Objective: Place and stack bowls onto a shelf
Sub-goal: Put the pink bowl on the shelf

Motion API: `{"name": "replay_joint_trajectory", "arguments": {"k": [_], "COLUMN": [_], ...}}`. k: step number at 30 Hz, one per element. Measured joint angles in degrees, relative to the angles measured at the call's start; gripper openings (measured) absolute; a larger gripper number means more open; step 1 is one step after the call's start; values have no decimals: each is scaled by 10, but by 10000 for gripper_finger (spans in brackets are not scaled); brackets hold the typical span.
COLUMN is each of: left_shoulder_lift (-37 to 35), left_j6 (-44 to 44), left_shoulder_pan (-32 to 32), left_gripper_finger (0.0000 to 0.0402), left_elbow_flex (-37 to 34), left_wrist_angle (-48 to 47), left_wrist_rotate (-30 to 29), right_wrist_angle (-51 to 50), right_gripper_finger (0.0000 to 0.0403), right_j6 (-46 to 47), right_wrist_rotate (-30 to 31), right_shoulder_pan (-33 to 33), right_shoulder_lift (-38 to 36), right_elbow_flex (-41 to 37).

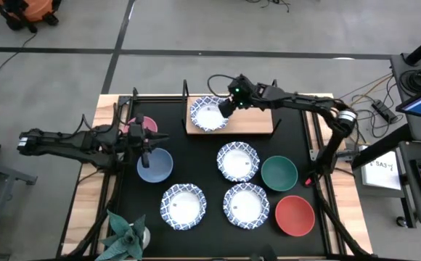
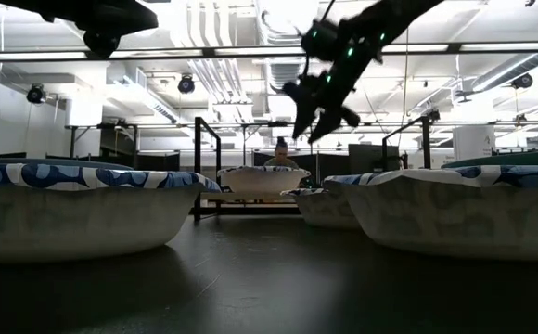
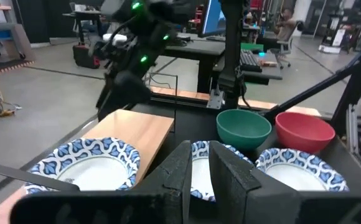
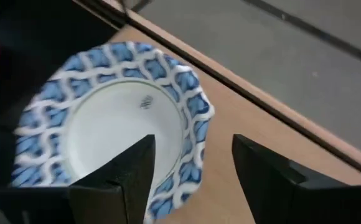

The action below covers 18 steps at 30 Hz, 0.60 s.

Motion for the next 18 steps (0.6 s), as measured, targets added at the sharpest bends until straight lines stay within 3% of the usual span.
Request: {"name": "replay_joint_trajectory", "arguments": {"k": [10,18], "left_shoulder_lift": [19,82], "left_j6": [-96,-236], "left_shoulder_pan": [0,0], "left_gripper_finger": [37,37], "left_elbow_flex": [-6,-3], "left_wrist_angle": [4,-8], "left_wrist_rotate": [0,-11], "right_wrist_angle": [-21,29], "right_gripper_finger": [190,189], "right_j6": [-144,-163], "right_wrist_rotate": [-43,-71], "right_shoulder_pan": [150,255], "right_shoulder_lift": [-117,-199], "right_elbow_flex": [-93,-231]}}
